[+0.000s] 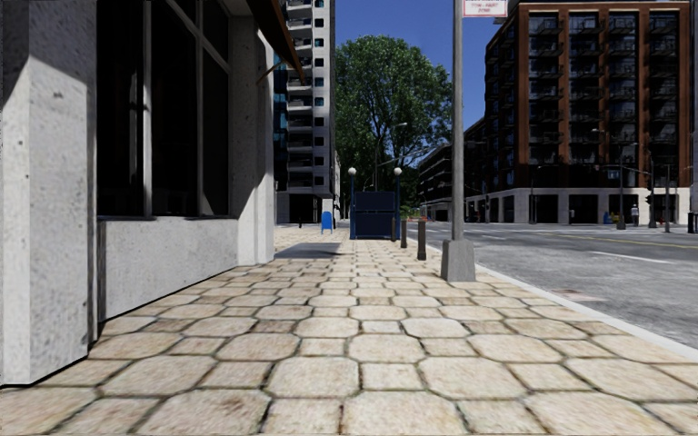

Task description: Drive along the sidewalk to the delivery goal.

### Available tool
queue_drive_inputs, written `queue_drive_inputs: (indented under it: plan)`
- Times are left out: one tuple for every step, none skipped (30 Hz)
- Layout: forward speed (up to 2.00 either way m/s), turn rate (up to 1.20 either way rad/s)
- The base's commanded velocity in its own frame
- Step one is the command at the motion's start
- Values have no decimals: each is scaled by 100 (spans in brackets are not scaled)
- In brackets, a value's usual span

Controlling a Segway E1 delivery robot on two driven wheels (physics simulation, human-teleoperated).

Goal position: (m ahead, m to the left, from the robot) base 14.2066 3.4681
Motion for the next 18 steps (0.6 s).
queue_drive_inputs:
  plan:
    - [200, 0]
    - [200, 0]
    - [200, 0]
    - [200, 0]
    - [200, 0]
    - [200, 0]
    - [200, 0]
    - [200, 0]
    - [200, 0]
    - [200, 0]
    - [200, 0]
    - [200, 2]
    - [200, 10]
    - [200, 13]
    - [200, 13]
    - [200, 15]
    - [200, 17]
    - [200, 18]
